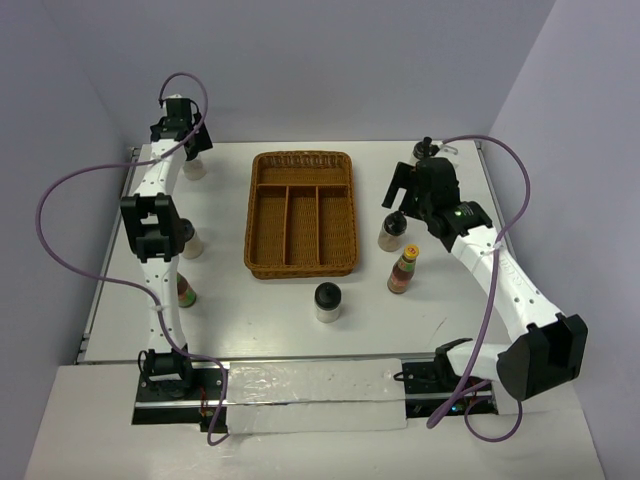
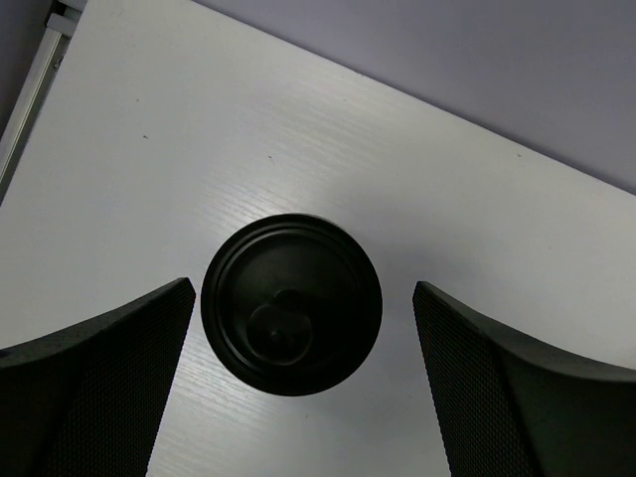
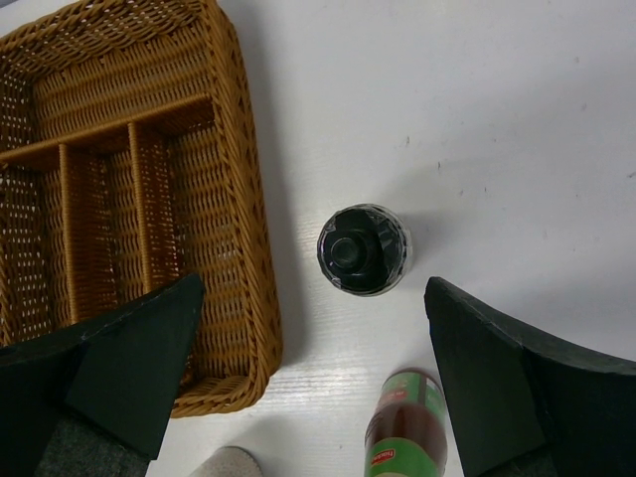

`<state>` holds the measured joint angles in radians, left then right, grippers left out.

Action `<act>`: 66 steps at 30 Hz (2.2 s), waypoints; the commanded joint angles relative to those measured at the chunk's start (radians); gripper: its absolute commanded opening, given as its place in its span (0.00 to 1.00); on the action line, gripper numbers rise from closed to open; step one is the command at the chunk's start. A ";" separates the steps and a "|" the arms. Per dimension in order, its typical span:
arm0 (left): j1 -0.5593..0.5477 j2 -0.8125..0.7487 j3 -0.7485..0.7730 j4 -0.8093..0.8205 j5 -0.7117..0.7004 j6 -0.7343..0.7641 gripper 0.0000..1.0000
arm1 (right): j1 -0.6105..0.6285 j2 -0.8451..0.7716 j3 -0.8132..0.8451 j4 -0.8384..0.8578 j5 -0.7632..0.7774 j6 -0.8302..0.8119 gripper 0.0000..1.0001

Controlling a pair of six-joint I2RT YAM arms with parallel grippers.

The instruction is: Organize the condiment bottles

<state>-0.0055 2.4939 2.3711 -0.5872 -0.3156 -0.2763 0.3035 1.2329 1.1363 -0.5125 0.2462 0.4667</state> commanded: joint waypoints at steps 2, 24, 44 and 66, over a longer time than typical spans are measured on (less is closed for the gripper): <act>0.004 0.010 0.058 0.075 -0.015 0.018 0.91 | 0.005 0.015 0.060 -0.006 -0.005 -0.004 1.00; 0.004 -0.065 0.001 0.085 0.046 0.018 0.12 | 0.004 0.035 0.085 -0.014 -0.005 -0.007 1.00; -0.162 -0.408 -0.063 0.015 0.103 0.090 0.10 | 0.004 -0.009 0.072 -0.018 -0.005 -0.001 1.00; -0.451 -0.299 -0.171 0.136 0.061 0.040 0.10 | 0.003 -0.038 0.049 -0.043 0.022 -0.020 1.00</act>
<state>-0.4405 2.2003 2.2261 -0.5770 -0.2386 -0.2142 0.3035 1.2232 1.1835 -0.5485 0.2545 0.4555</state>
